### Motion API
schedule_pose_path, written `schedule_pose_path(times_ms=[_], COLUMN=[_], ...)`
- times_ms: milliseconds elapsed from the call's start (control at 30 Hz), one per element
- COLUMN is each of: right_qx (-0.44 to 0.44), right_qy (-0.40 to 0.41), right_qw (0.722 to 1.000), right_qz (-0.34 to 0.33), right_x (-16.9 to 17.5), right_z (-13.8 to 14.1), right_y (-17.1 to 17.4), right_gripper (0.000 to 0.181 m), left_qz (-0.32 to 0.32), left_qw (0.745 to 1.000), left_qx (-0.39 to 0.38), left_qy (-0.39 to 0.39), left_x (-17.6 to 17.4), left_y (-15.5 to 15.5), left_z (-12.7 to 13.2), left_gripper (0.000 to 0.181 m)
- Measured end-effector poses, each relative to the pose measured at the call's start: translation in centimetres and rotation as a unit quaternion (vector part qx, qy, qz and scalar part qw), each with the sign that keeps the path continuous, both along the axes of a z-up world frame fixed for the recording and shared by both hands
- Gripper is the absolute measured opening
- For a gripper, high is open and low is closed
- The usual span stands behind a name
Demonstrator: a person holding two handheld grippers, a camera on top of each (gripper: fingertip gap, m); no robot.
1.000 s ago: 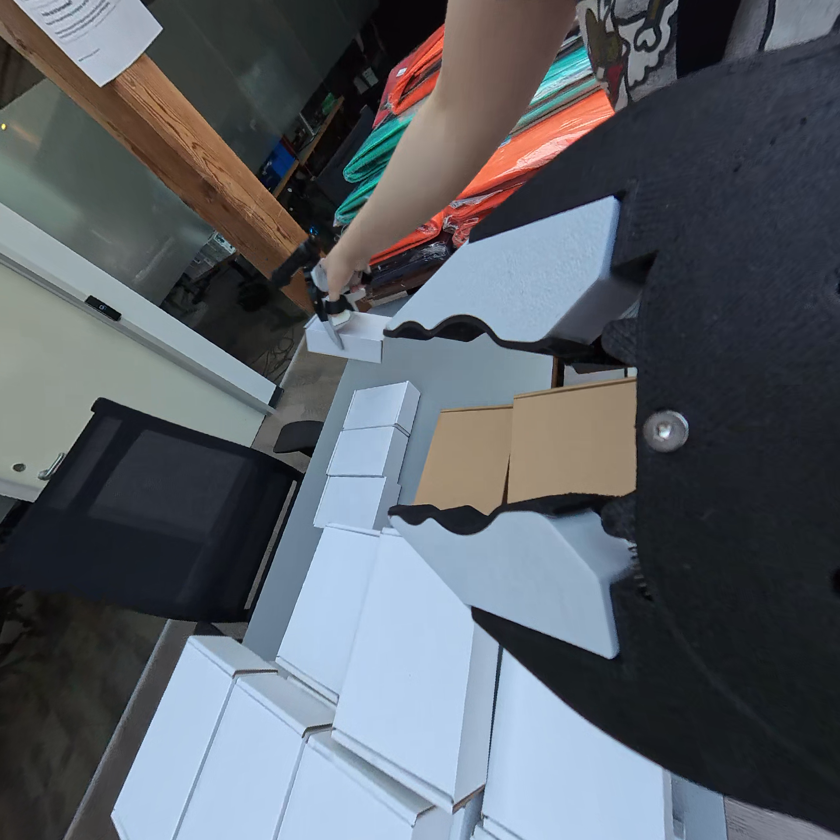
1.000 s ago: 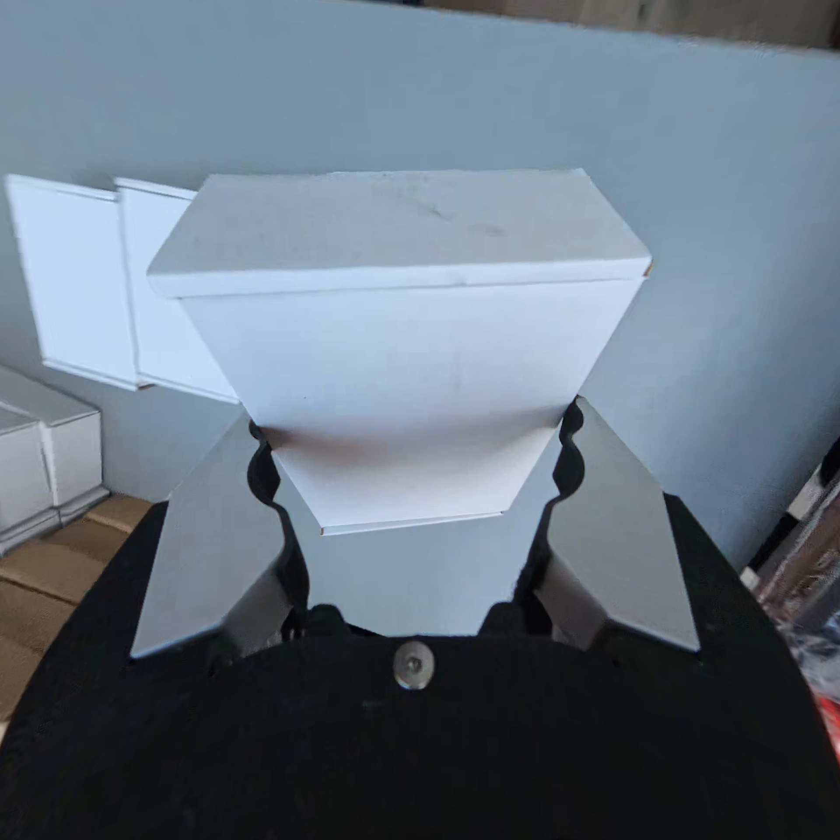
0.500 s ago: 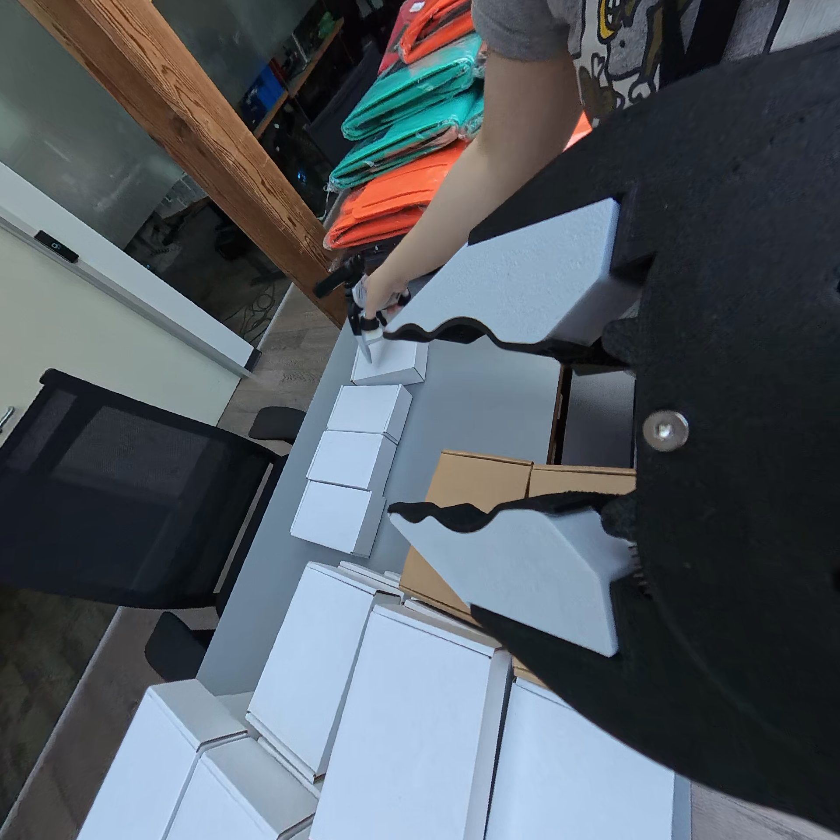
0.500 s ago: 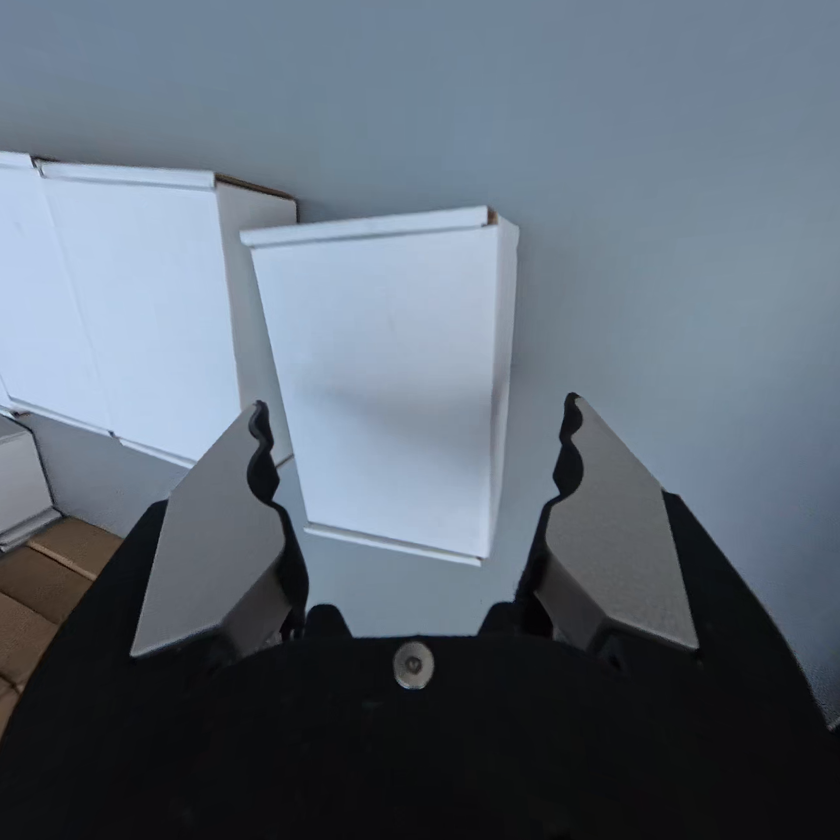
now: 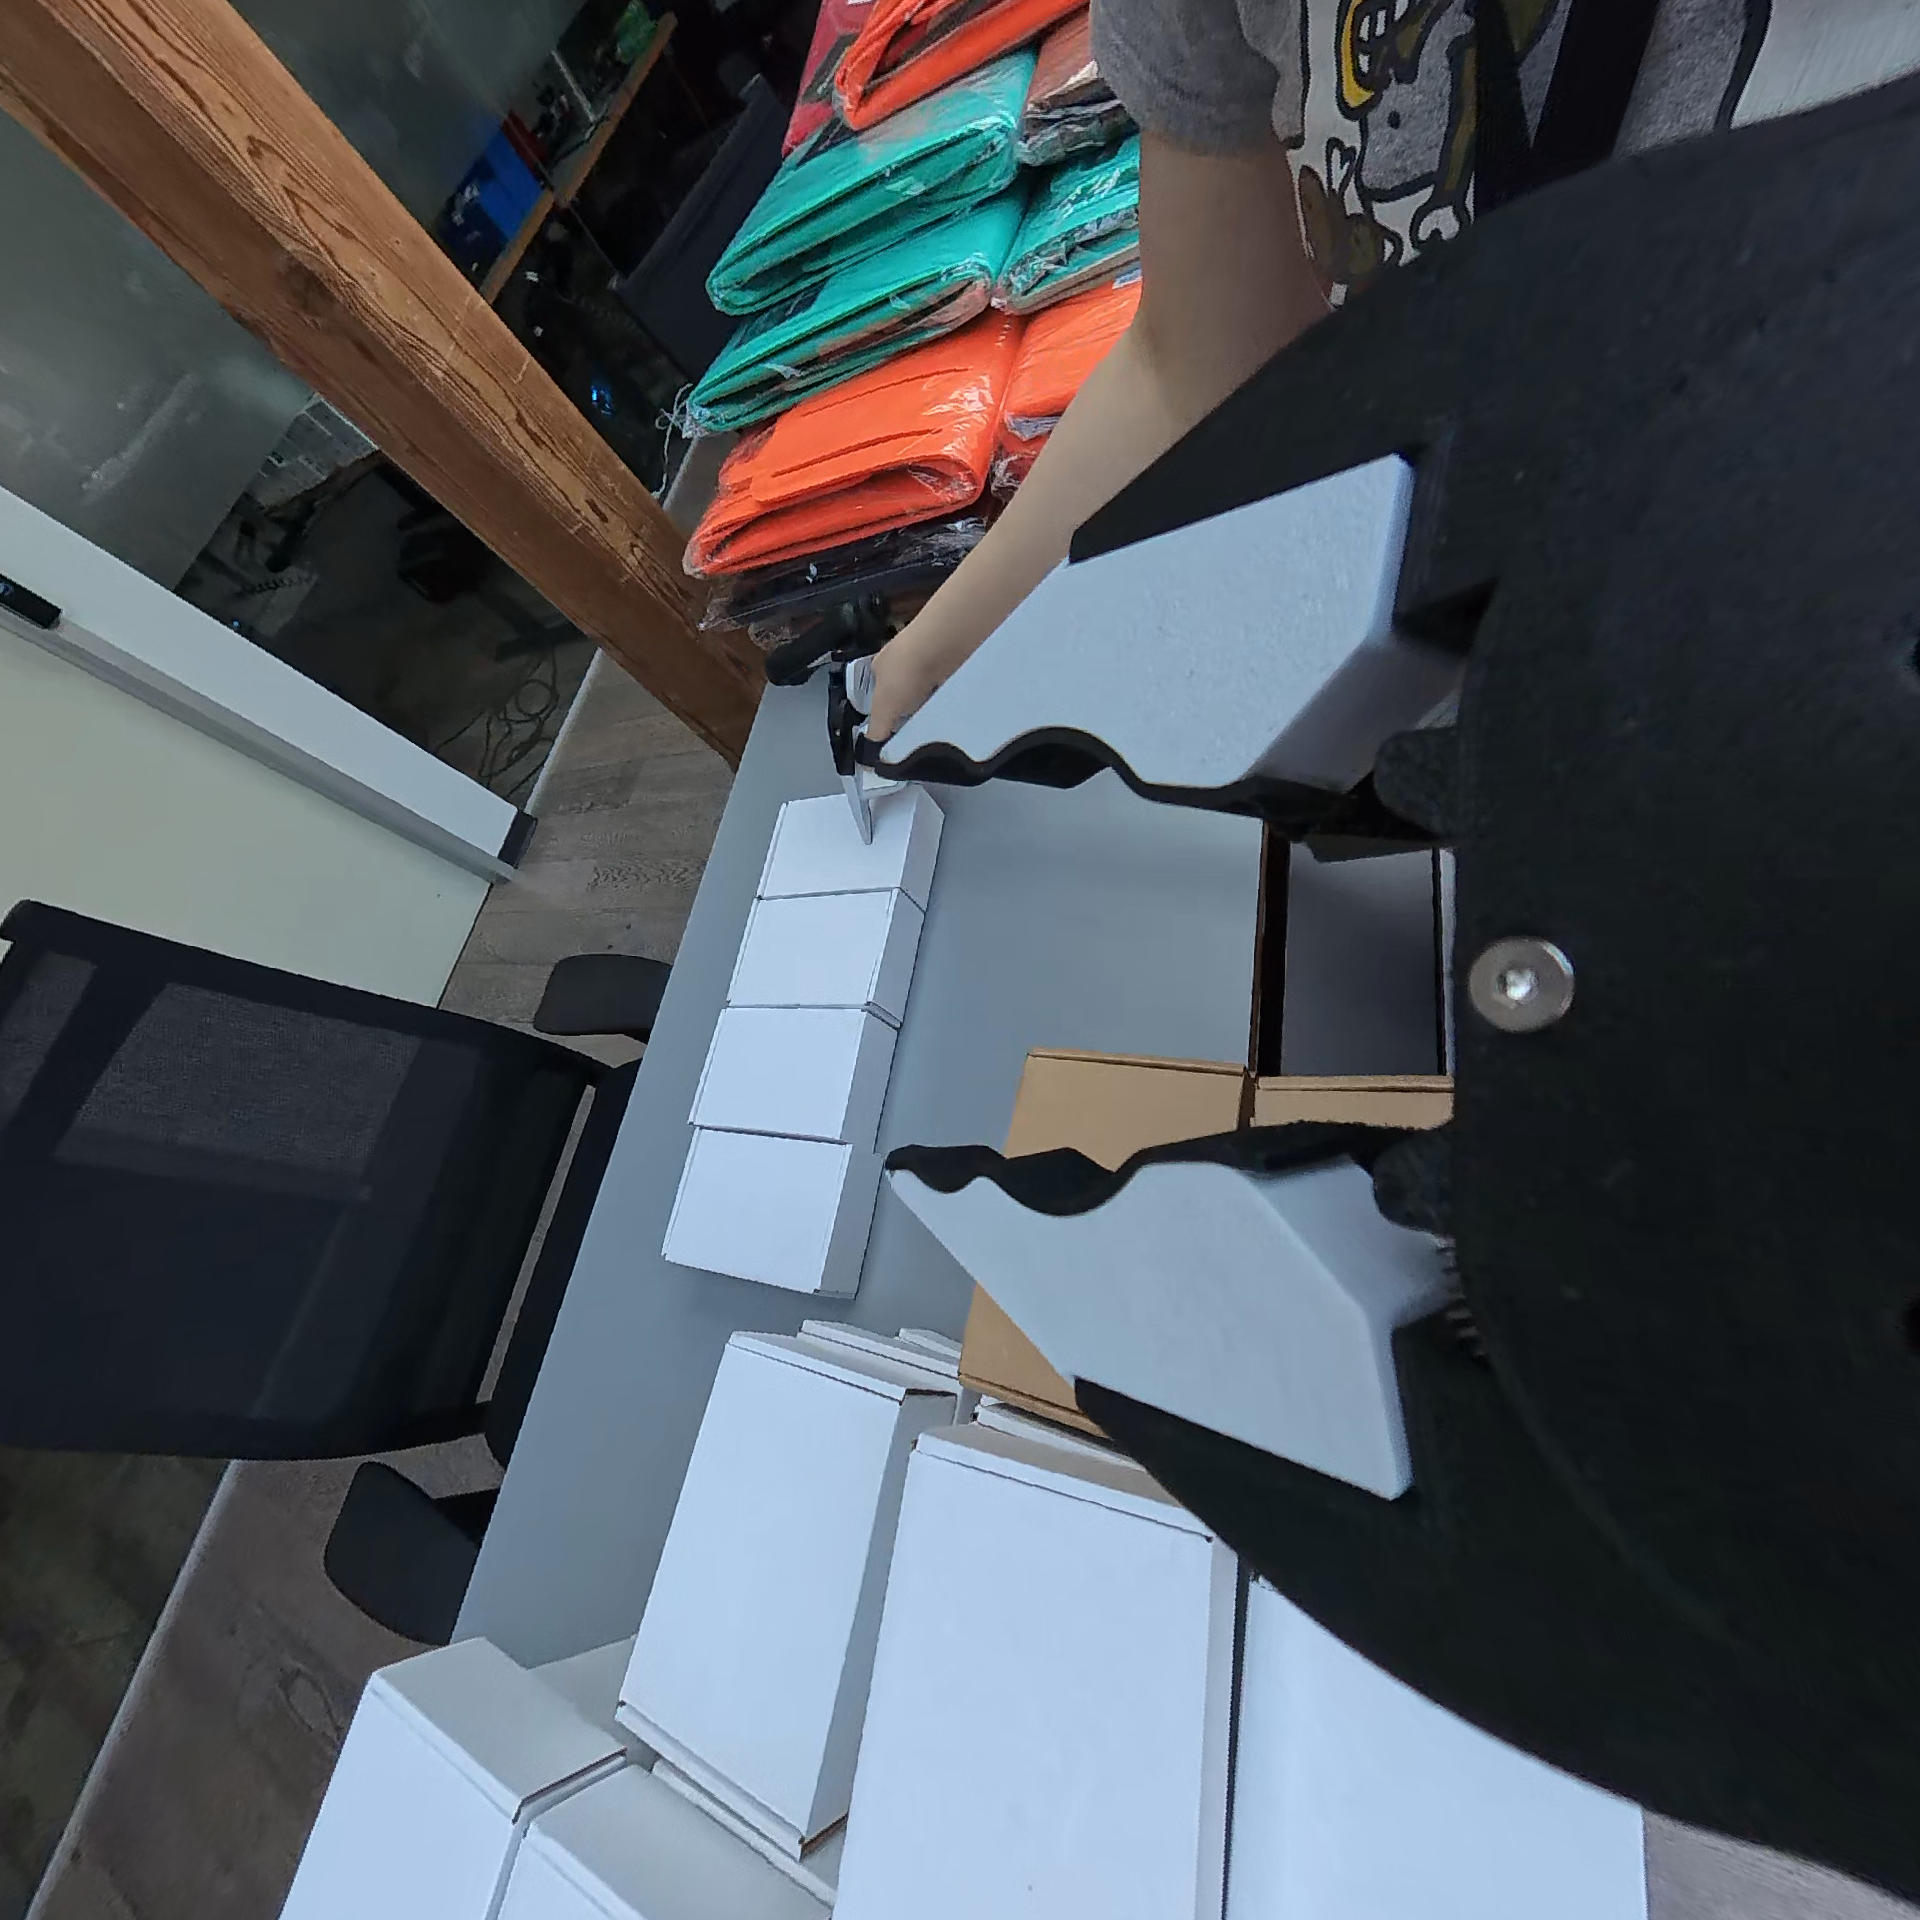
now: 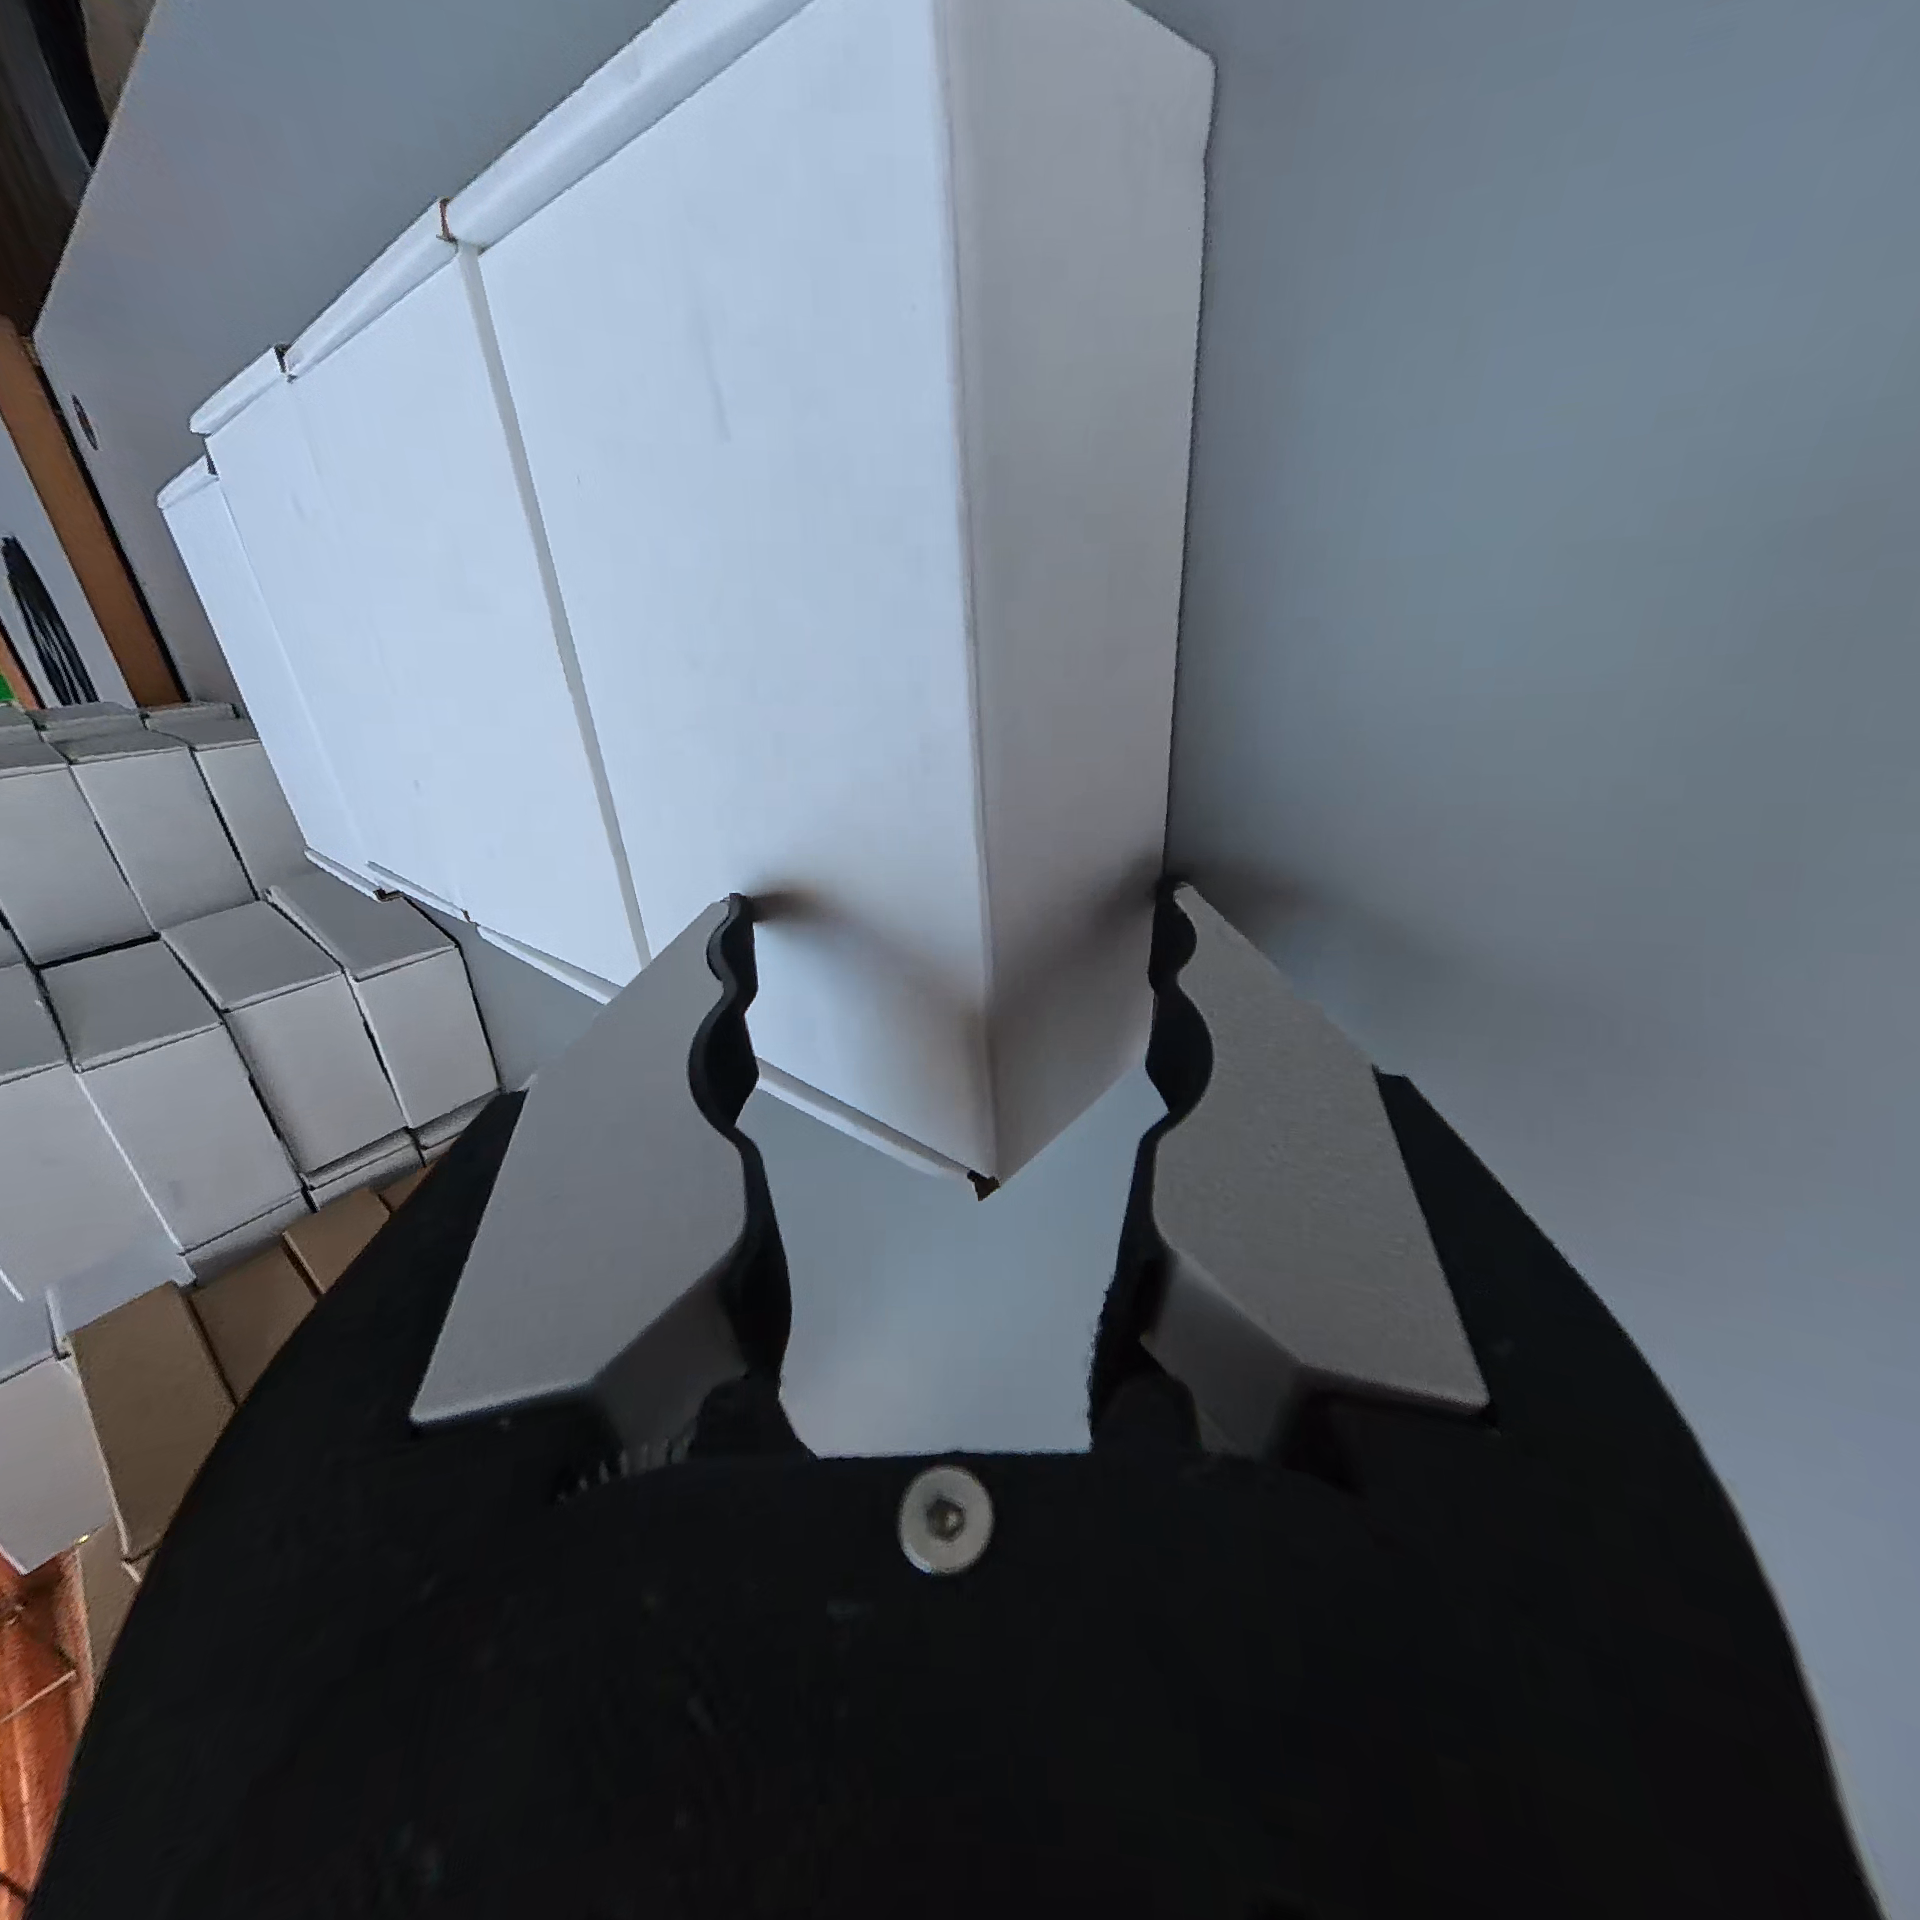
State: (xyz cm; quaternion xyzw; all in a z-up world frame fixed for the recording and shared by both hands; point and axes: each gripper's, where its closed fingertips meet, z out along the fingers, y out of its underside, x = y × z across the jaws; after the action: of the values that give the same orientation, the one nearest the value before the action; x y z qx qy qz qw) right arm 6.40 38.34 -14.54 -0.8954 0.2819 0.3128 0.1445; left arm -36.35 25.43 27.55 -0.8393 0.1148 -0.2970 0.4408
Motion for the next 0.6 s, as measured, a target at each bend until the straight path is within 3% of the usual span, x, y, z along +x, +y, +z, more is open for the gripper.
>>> schedule_pose_path(times_ms=[167, 233, 367, 433, 500, 567, 600], right_qx=[0.006, 0.005, 0.063, 0.133, 0.265, 0.409, 0.462], right_qy=[-0.007, -0.013, -0.094, -0.162, -0.215, -0.219, -0.202], right_qw=[1.0, 1.0, 0.994, 0.978, 0.939, 0.882, 0.856], right_qz=[-0.003, 0.006, 0.004, 0.011, 0.036, 0.085, 0.113], right_x=[-0.2, -0.2, 1.0, 0.8, -2.3, -9.3, -13.7], right_z=[0.1, 0.5, 4.6, 9.2, 16.4, 24.3, 27.5], right_y=[0.3, 0.0, -0.2, 0.3, 1.5, 1.8, 1.6], right_gripper=[0.078, 0.089, 0.088, 0.088, 0.088, 0.088, 0.1], left_qz=[0.003, 0.006, 0.038, 0.06, 0.077, 0.068, 0.059], left_qw=[1.0, 1.0, 0.995, 0.99, 0.985, 0.984, 0.983], left_qx=[-0.001, 0.006, 0.067, 0.093, 0.097, 0.087, 0.077], left_qy=[-0.002, 0.004, 0.055, 0.093, 0.123, 0.143, 0.153], left_x=[-0.9, -1.8, -6.3, -9.8, -13.6, -16.8, -18.4], left_y=[-0.2, -0.1, 0.8, 1.6, 2.4, 2.8, 3.0], left_z=[-0.4, -0.4, 0.5, 0.2, -1.0, -3.1, -4.5], left_gripper=[0.069, 0.073, 0.078, 0.082, 0.088, 0.088, 0.088])
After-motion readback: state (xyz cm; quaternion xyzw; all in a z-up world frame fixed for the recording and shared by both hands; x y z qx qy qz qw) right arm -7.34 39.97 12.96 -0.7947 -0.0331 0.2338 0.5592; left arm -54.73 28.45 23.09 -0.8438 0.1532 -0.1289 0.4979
